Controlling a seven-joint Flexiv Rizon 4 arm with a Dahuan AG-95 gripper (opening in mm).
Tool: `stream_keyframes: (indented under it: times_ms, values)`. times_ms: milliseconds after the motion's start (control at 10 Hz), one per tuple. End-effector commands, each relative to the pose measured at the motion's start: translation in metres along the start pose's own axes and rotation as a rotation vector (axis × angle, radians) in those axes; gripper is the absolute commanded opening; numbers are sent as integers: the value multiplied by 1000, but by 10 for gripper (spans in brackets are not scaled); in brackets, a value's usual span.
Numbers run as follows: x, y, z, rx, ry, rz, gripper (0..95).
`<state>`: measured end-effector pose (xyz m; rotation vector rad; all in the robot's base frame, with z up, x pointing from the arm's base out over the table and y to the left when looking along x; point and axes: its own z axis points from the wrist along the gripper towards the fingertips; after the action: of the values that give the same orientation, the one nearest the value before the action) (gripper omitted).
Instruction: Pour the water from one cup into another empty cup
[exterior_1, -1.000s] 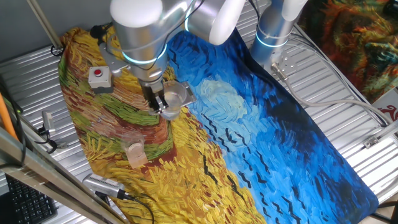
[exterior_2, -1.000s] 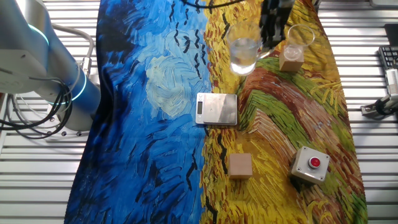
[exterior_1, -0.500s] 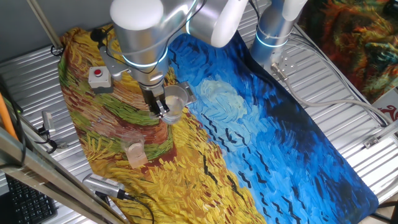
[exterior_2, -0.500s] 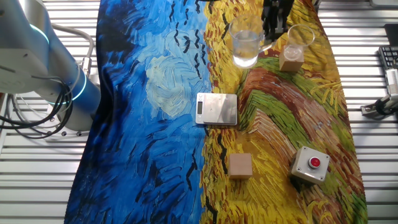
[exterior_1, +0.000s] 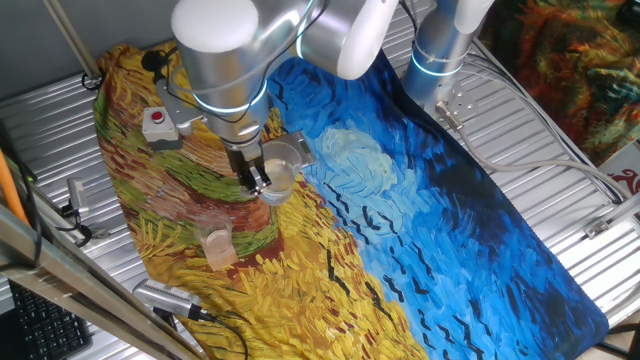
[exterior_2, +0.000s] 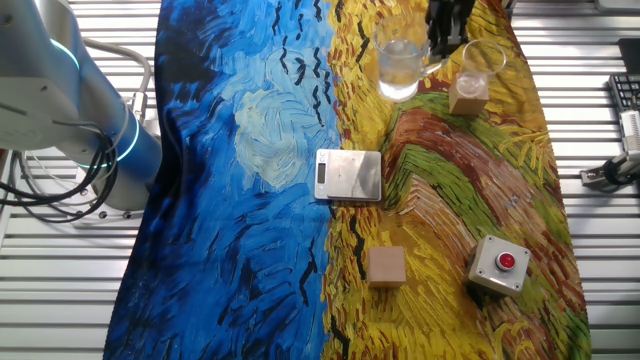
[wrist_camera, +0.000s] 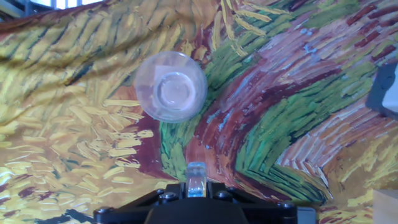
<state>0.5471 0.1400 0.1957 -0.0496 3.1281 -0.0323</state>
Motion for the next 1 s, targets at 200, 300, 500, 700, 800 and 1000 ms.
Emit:
stream_keyframes:
  times_ms: [200,300,500,700,800,1000]
  values:
    - [-2,5,-3,-12,2,8,0]
    - [-4,8,-5,-24,3,18,0]
    - [-5,11,-8,-24,3,18,0]
    - [-7,16,-10,-30,0,10,0]
    - [-9,19,-12,-36,2,13,0]
    - [-12,26,-14,-35,5,14,0]
